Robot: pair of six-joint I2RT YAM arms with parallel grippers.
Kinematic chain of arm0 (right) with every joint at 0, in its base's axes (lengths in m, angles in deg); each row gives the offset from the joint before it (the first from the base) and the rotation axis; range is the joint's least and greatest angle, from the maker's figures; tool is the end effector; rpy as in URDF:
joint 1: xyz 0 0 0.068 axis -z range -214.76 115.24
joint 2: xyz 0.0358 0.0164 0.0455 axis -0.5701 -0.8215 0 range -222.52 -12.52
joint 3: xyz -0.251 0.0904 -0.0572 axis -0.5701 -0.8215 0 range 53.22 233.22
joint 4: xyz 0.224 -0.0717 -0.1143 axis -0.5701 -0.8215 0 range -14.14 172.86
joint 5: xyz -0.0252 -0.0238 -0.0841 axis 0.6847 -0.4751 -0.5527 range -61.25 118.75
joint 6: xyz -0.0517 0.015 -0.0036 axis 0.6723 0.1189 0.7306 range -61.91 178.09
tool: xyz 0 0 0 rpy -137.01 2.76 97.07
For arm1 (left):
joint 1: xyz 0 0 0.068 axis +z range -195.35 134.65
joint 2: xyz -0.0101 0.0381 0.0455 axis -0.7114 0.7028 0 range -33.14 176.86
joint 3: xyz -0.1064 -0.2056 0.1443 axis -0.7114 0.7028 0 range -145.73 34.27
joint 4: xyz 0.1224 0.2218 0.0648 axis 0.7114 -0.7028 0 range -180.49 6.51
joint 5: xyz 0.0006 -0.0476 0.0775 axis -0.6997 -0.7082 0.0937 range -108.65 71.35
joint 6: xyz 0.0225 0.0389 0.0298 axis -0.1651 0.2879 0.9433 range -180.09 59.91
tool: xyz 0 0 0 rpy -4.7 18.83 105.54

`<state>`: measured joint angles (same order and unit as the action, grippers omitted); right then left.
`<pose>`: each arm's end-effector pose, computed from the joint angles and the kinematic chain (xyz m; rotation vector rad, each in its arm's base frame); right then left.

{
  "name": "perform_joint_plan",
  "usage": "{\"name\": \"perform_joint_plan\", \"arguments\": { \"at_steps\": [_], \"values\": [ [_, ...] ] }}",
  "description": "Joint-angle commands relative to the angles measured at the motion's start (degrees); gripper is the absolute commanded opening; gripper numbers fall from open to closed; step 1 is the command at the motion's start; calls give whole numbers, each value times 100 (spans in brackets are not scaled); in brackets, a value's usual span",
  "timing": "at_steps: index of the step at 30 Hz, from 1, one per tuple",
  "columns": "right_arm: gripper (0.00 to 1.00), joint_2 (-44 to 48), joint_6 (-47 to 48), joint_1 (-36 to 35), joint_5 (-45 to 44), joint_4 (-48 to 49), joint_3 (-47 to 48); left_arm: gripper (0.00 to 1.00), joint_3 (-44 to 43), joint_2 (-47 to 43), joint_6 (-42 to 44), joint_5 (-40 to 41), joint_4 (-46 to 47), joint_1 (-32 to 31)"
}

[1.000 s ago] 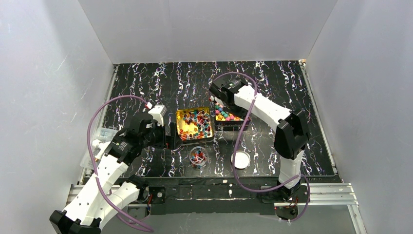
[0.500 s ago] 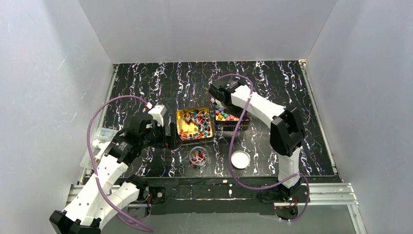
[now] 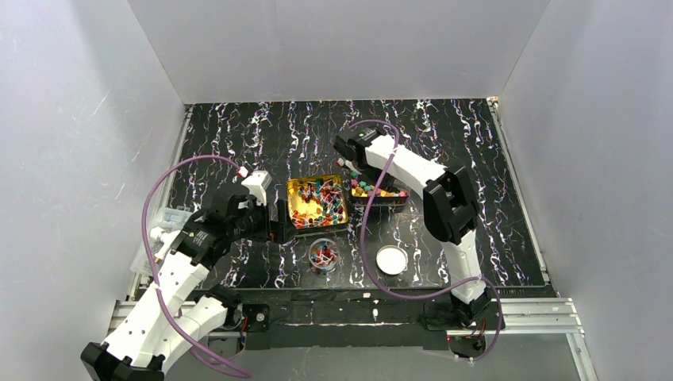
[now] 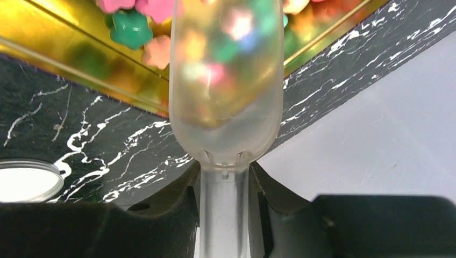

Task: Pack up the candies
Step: Scoop the fake candies from the storage box.

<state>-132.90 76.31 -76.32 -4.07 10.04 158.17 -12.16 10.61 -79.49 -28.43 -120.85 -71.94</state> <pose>0.3189 0.2568 0.2300 -1.4255 2.5063 -0.8227 0.1413 -0.0775 0.3054 0.2403 2.2257 -0.6341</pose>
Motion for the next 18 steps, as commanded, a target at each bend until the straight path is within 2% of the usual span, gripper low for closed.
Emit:
{"name": "perform_joint_plan", "arguments": {
  "at_steps": [1, 11, 18],
  "values": [
    [1, -363, -17, 42, 247, -77, 542, 98, 20, 9, 103, 102, -87, 27],
    [1, -1251, -218, 159, 605, 144, 1503, 98, 3, 76, 123, 228, -130, 29],
    [1, -1324, -375, 316, 754, 853, 1400, 98, -5, 147, 141, 275, -148, 31]
  ]
}}
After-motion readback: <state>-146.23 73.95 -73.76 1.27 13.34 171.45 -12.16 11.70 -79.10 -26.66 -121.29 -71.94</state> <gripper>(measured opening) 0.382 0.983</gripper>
